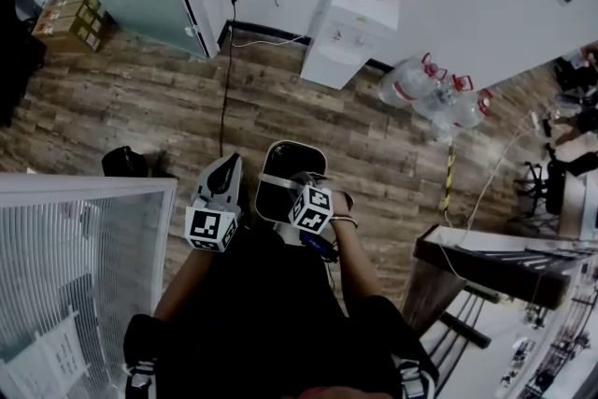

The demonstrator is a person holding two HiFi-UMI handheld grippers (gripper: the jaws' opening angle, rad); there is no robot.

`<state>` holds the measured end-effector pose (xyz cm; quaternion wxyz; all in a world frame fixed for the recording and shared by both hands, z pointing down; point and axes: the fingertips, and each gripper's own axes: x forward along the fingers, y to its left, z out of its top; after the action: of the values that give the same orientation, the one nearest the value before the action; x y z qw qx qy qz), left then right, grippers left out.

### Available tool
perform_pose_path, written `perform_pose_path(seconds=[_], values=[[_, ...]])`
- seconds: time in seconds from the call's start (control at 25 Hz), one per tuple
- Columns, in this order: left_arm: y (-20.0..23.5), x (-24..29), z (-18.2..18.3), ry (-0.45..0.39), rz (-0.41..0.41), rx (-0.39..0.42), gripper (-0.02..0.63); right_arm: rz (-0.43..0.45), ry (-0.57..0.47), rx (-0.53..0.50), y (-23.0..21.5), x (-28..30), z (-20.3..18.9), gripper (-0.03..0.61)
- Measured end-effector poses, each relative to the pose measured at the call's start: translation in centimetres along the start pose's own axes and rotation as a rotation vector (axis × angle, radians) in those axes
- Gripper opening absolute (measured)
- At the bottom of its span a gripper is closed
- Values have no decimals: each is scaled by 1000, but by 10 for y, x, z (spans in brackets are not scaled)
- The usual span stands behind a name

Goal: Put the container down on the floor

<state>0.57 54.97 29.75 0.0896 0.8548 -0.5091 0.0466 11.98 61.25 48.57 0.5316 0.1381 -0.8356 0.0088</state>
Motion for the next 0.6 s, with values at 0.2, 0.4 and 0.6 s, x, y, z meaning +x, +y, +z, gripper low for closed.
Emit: perform_pose_path(seconds=[0.2, 0.4, 0.6], values=[[14, 25, -7, 24, 2, -21, 29, -10, 16, 19, -25, 6, -6, 34], [45, 67, -11, 38, -11, -21, 29, -11, 45, 43, -57, 19, -7, 34], [91, 121, -9, 53, -36, -64, 29, -11, 60, 74, -102, 39, 7, 34]])
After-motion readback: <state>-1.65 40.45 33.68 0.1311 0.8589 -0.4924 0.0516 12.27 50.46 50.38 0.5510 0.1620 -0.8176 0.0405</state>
